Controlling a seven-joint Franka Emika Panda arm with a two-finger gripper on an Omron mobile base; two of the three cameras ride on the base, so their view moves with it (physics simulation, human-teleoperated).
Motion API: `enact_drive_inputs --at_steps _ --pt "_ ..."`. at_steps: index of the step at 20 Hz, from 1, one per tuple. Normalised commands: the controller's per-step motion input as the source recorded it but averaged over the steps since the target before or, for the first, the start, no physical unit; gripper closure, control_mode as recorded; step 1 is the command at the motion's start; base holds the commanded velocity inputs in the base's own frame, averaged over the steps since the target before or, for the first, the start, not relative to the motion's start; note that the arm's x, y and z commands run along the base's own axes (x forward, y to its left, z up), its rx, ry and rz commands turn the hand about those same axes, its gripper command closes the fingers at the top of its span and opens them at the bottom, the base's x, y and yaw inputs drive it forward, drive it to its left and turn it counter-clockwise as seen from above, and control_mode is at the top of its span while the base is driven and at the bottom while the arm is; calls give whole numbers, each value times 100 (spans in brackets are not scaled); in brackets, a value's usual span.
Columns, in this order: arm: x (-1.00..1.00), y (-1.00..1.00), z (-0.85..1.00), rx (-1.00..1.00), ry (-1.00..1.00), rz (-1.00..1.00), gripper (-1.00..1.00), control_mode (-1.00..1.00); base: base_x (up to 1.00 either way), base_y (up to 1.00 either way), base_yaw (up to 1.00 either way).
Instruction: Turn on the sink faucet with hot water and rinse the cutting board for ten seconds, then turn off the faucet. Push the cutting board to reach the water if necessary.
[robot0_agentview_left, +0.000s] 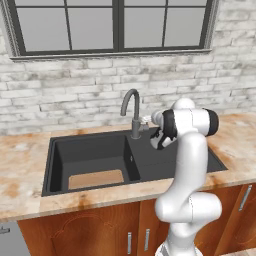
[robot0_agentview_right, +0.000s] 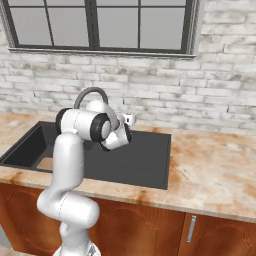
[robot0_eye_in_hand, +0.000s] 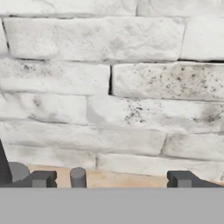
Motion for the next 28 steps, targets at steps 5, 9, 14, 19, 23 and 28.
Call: enact_drive_inputs --at_steps 5,9,14,19,23,28 --pt "20 0 -7 0 0 0 -100 -100 0 0 0" --pt "6 0 -14 0 -5 0 -100 -100 0 0 0" --pt "0 0 -9 0 -8 0 -100 -100 0 0 0" --pt "0 0 -5 0 -5 0 -100 -100 0 0 0" --pt "0 0 0 0 -2 3 -100 -100 0 0 0" --pt "0 -2 -11 0 0 4 -100 -100 0 0 0"
